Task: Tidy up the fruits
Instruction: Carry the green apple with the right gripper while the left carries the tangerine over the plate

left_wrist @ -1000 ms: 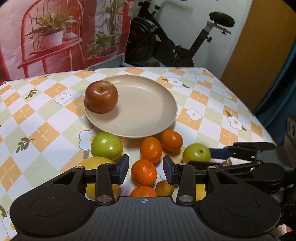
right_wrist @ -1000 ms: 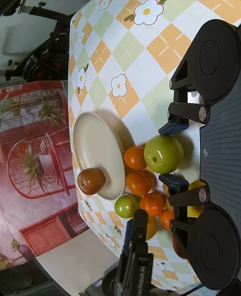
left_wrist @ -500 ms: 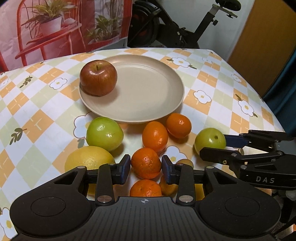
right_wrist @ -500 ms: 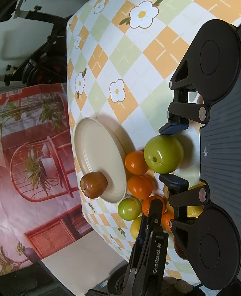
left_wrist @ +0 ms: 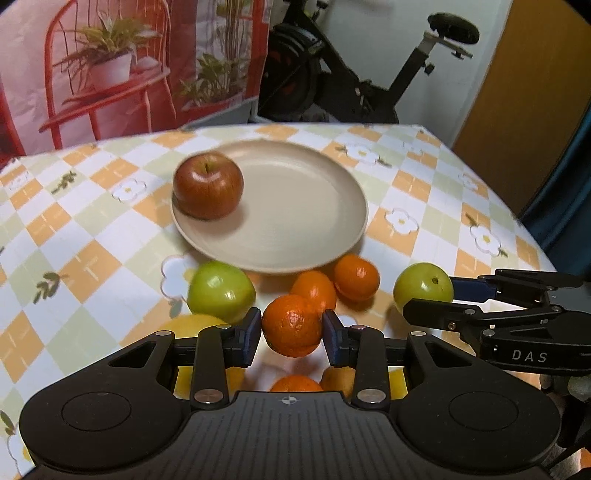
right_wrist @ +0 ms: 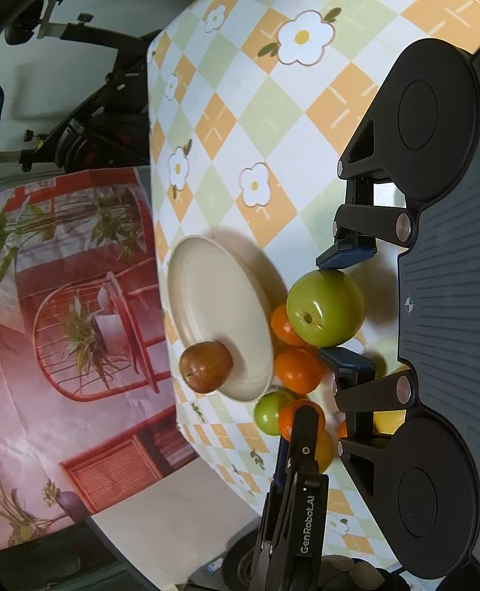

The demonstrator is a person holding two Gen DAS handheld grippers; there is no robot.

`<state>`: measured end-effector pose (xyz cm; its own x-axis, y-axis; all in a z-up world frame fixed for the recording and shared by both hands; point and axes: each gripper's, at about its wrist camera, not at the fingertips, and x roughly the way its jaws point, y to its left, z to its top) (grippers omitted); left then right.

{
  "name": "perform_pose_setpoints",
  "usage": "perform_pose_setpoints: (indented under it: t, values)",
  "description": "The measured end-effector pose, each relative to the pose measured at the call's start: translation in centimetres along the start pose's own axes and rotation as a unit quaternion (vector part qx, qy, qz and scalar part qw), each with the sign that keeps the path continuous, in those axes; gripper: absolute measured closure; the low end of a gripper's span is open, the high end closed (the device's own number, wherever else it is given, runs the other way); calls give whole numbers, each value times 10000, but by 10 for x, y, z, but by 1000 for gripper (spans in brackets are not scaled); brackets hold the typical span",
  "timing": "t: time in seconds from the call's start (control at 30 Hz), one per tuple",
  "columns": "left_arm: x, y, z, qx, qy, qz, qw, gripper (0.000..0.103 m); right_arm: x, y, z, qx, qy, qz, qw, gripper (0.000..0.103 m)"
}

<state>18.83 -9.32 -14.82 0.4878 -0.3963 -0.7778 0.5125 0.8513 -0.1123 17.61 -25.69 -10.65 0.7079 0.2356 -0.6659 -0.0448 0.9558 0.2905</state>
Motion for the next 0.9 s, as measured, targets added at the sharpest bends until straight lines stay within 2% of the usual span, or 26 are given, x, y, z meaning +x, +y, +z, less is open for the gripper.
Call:
perform_pose_setpoints:
  t: [0.33, 0.6, 0.77, 0.9]
  values:
    - [-29, 5, 31, 64, -574, 53, 9983, 65, -11, 3, 37, -201, -338, -39, 9992, 60]
    - [-32, 15, 71, 223, -920, 273, 9951, 65, 0, 7, 83, -581, -565, -65, 9967, 60]
    - [-20, 25, 100, 190, -923, 318, 9950, 65, 23, 2, 112, -631, -550, -120, 9964, 60]
    - [5, 28, 121, 298, -764, 306, 9962, 65, 50, -3, 126, -675, -409, -98, 9968, 60]
